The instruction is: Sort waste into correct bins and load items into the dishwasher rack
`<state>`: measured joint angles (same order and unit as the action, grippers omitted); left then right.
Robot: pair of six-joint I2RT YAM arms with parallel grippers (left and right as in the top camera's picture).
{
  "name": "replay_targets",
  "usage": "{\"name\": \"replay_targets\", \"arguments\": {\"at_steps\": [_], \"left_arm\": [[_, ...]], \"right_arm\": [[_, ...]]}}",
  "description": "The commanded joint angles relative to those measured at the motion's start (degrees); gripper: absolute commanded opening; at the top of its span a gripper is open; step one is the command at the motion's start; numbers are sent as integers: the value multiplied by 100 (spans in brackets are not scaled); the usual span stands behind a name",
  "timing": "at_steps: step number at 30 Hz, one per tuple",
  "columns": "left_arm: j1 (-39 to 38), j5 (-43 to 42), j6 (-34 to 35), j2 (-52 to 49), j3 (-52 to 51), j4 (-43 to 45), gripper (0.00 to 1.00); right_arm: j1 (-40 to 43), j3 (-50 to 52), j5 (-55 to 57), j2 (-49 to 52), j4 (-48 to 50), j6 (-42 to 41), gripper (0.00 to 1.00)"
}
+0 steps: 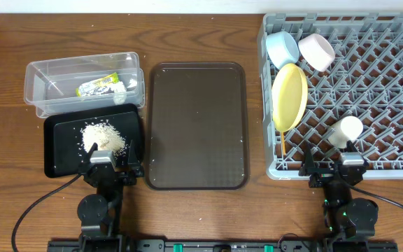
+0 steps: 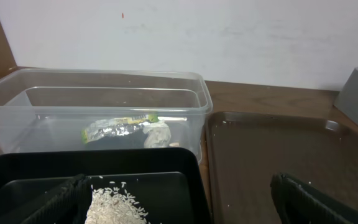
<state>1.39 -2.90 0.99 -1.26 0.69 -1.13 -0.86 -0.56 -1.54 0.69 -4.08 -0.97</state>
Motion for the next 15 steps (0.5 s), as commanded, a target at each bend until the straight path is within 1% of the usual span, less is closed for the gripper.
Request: {"name": "replay_targets", "arguments": {"at_steps": [1,15], "left_arm": [[-20,55,-120,-13,-44,-273,94],[-20,57,-118,-11,-44,-273,94]], "right_arm": [[46,26,-35,-37,-7,61,99],[46,26,-35,-37,-7,61,99]]}}
